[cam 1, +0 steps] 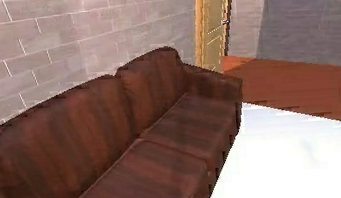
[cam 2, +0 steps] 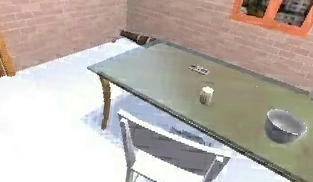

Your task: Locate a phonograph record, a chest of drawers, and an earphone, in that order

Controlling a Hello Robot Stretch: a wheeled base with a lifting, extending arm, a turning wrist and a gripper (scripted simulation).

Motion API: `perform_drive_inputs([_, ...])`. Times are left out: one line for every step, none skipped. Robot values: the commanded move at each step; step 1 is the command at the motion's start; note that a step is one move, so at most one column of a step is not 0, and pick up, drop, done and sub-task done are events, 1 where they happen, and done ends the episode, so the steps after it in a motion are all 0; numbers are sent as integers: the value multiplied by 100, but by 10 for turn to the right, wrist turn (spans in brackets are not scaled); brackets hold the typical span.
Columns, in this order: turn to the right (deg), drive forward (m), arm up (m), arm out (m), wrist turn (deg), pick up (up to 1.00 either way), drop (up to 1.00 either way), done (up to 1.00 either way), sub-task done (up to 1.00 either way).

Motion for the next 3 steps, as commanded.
perform_drive_inputs([390,0,0,0,0,0,0,0,0])
perform_drive_inputs([0,100,0,0,0,0,0,0,0])
perform_drive_inputs([0,100,0,0,0,0,0,0,0])
